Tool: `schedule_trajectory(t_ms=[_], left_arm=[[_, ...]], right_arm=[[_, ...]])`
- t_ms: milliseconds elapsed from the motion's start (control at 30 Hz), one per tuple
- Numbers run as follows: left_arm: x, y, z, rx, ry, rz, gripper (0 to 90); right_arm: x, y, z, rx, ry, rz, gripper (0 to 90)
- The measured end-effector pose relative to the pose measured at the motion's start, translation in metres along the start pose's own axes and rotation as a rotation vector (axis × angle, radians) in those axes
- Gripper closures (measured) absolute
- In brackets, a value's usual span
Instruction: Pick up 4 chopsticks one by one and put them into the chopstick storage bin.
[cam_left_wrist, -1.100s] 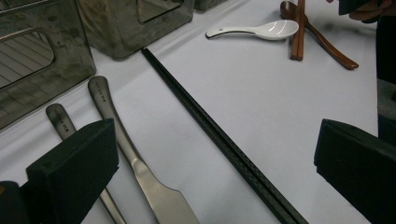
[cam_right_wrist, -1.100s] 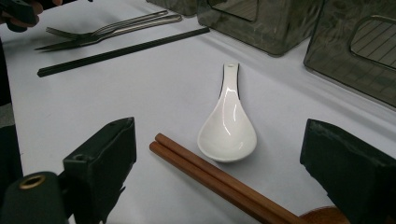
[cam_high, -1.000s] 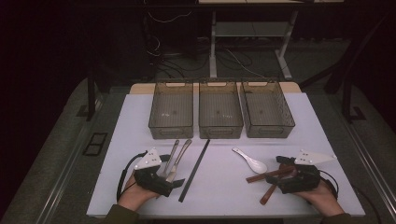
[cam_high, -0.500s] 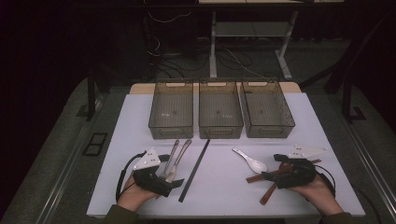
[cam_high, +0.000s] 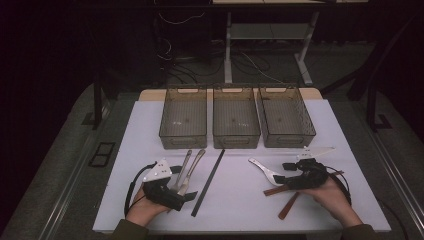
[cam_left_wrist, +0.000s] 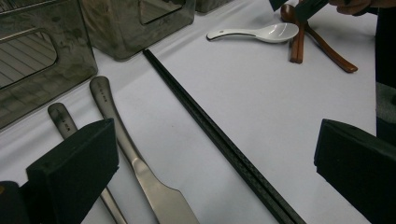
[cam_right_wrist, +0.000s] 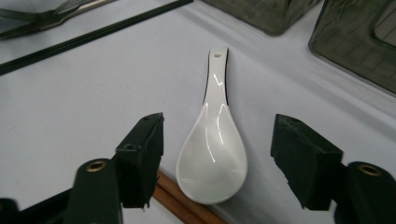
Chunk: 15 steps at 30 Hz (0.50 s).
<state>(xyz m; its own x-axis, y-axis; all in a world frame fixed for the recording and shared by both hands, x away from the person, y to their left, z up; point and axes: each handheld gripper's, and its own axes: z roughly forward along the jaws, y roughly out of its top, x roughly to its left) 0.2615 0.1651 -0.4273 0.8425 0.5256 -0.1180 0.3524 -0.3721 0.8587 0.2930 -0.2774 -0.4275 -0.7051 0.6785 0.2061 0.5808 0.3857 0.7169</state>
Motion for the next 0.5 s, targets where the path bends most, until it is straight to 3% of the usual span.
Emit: schedule_trajectory(t_ms=[267, 500], left_arm=[[0.000, -0.001, 0.000, 0.004, -0.001, -0.003, 0.0], [-0.001, -0.001, 0.000, 0.005, -0.002, -0.003, 0.0]], right_arm=[[-0.004, 0.003, 0.014, 0.085, 0.007, -0.003, 43.9], [-0.002, 0.002, 0.018, 0.108, 0.007, -0.008, 46.7]])
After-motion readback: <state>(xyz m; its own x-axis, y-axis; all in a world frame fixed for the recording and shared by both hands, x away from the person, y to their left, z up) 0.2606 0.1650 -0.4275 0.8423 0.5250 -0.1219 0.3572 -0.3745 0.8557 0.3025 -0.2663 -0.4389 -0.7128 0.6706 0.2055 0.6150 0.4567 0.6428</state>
